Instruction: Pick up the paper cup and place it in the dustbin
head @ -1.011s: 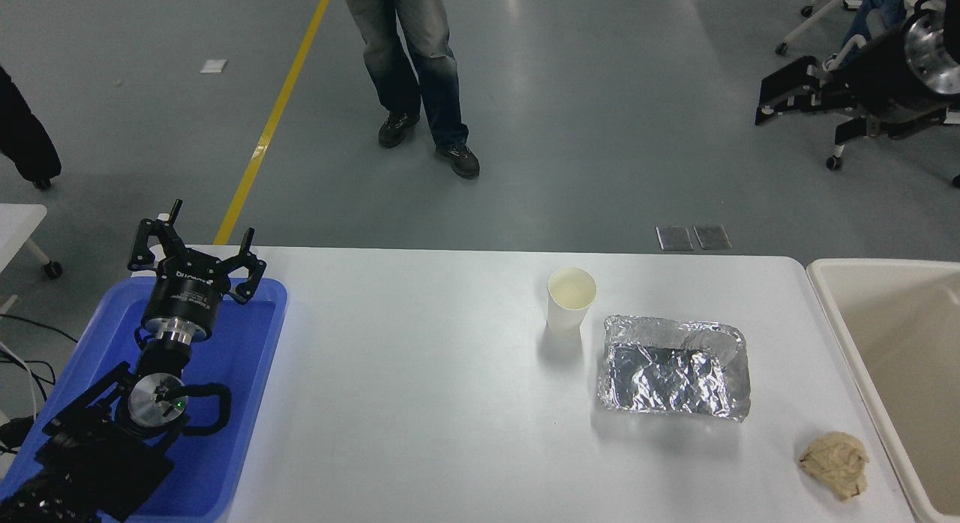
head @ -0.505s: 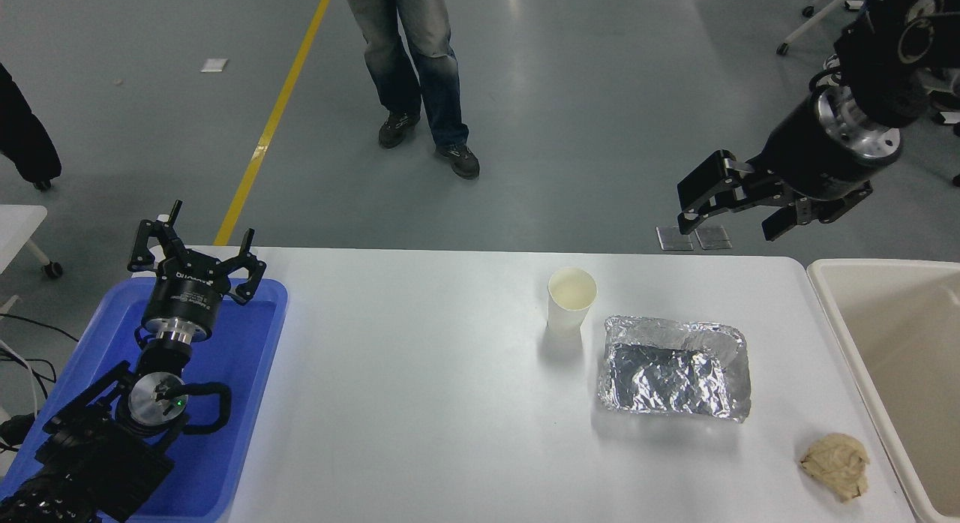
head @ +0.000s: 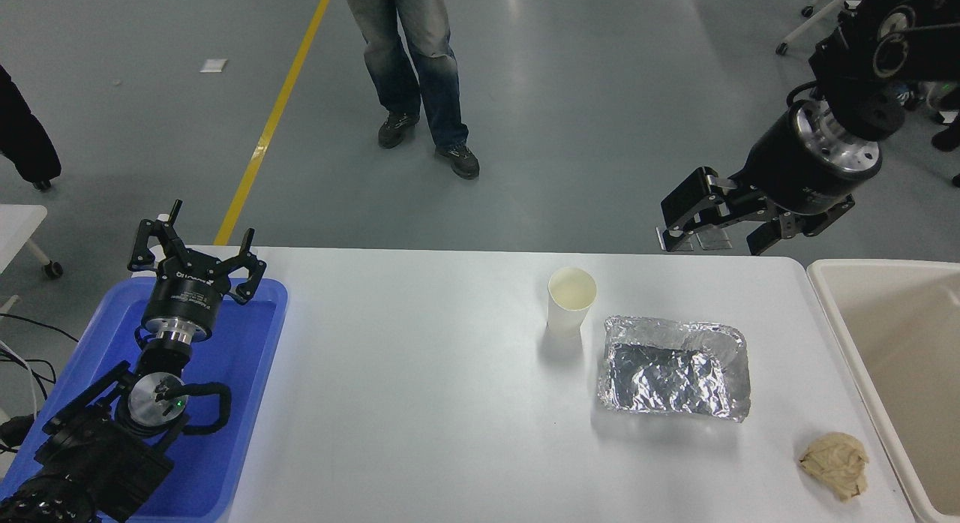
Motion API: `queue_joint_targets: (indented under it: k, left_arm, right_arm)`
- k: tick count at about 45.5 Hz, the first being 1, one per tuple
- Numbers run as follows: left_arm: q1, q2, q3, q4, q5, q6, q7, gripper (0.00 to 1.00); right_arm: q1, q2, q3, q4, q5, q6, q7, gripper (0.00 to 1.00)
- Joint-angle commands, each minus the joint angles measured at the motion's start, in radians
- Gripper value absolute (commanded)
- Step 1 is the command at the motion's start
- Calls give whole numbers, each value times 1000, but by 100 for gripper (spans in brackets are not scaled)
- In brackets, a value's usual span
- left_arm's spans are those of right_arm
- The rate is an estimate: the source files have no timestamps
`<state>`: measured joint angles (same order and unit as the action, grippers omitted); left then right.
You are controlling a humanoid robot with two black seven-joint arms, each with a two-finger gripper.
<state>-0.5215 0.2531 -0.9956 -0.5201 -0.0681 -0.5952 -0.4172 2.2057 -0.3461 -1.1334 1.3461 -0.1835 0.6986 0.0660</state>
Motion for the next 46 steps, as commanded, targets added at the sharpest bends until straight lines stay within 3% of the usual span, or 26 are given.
queue_joint_targets:
  k: [1, 20, 46]
  left_arm:
    - [0, 0, 0, 0, -1, 0, 0, 100]
    - [0, 0, 0, 0, 1, 0, 0, 100]
    - [0, 0, 0, -1, -1, 0, 0, 100]
  right_arm:
    - [-147, 39, 33, -87, 3, -180, -2, 100]
    - [-454, 157, 122, -269, 16, -458, 0, 100]
    - [-745, 299, 124, -590, 16, -522, 0, 100]
